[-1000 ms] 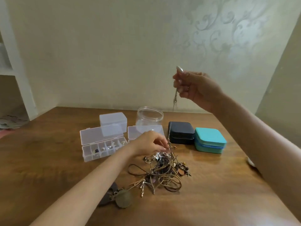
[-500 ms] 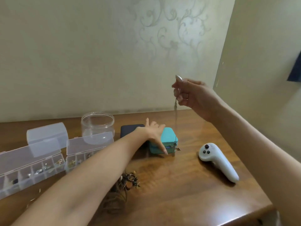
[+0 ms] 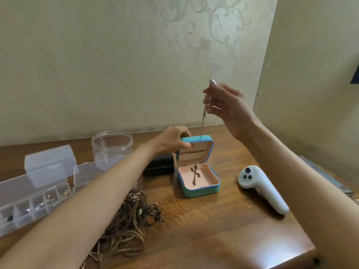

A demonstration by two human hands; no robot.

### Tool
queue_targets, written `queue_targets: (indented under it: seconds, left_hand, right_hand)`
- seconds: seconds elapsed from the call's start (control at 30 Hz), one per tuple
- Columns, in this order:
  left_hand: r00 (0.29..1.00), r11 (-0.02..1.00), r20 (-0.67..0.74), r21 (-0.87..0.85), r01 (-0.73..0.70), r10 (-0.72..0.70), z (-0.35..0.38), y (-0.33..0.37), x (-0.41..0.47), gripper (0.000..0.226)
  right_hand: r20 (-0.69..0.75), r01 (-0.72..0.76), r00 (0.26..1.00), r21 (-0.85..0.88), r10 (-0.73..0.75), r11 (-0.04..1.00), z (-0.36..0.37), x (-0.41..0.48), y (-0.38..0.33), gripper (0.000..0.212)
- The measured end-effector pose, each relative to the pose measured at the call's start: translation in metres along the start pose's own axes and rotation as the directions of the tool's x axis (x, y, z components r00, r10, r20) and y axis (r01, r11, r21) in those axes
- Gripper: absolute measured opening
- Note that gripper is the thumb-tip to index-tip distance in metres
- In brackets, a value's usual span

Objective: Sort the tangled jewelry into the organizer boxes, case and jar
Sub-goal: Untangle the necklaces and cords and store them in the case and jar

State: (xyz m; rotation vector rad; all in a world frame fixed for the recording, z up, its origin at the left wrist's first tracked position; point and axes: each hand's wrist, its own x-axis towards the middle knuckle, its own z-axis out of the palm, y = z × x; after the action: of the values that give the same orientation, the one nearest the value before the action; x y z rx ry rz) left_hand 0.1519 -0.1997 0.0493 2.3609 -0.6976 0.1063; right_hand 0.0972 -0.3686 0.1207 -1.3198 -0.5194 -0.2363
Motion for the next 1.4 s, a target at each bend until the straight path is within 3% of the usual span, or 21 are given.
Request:
queue_targets:
  seconds: [0.13, 0.27, 0.43, 0.6, 0.8, 0.9, 1.0, 1.1, 1.23, 1.4]
  left_hand:
    - [0.975, 0.985, -0.205, -0.162, 0.058, -0.091, 0.011, -0.013, -0.005, 0.030]
    - [0.913, 0.975, -0.392, -0.220, 0.022, -0.109, 0.022, -0.016, -0.009, 0.040]
    - [0.870, 0.991, -0.491, -0.128, -0.036, -0.032, 0.030, -0.016, -0.014, 0.042]
    - [0.806, 0.999, -0.591, -0.047, -0.019, -0.012, 0.038, -0.020, -0.020, 0.038]
    - [0.753, 0.997, -0.658, -0.063, -0.046, -0.007, 0.042, -0.022, -0.027, 0.043]
    - [0.715, 0.998, -0.699, -0.054, -0.030, -0.016, 0.042, -0.024, -0.029, 0.033]
    - [0.743, 0.997, -0.666, -0.031, 0.068, -0.071, 0.040, -0.025, -0.026, 0.022]
    - [0.872, 0.976, -0.486, 0.151, 0.154, -0.062, 0.042, -0.026, -0.028, 0.014]
    - [0.961, 0.974, -0.250, 0.163, 0.160, -0.116, 0.035, -0.031, -0.044, 0.050]
    - [0.967, 0.899, -0.179, 0.428, -0.087, 0.179, 0.021, -0.029, -0.076, 0.096]
  right_hand:
    - [0.025, -0.003, 1.000, -0.011, 0.003, 1.000, 0.005, 0.000, 0.008, 0.019]
    - [0.018, -0.045, 0.999, -0.161, 0.049, 0.986, 0.003, -0.010, 0.025, 0.020]
    - [0.054, -0.110, 0.989, -0.327, 0.134, 0.939, -0.002, -0.037, 0.052, 0.023]
    - [0.108, -0.024, 0.992, -0.342, 0.065, 0.939, -0.002, -0.058, 0.061, 0.016]
    - [0.160, -0.107, 0.947, -0.659, 0.278, 0.744, 0.004, -0.078, 0.110, 0.015]
    - [0.207, 0.022, 0.948, -0.799, 0.240, 0.601, 0.003, -0.084, 0.132, 0.011]
    - [0.270, 0.137, 0.939, -0.863, 0.215, 0.486, -0.002, -0.086, 0.140, 0.008]
    - [0.321, 0.194, 0.924, -0.862, 0.208, 0.469, -0.006, -0.086, 0.140, 0.008]
    - [0.350, 0.239, 0.922, -0.849, 0.163, 0.471, -0.008, -0.086, 0.143, 0.008]
    - [0.319, 0.217, 0.940, -0.834, 0.121, 0.508, -0.007, -0.087, 0.142, 0.007]
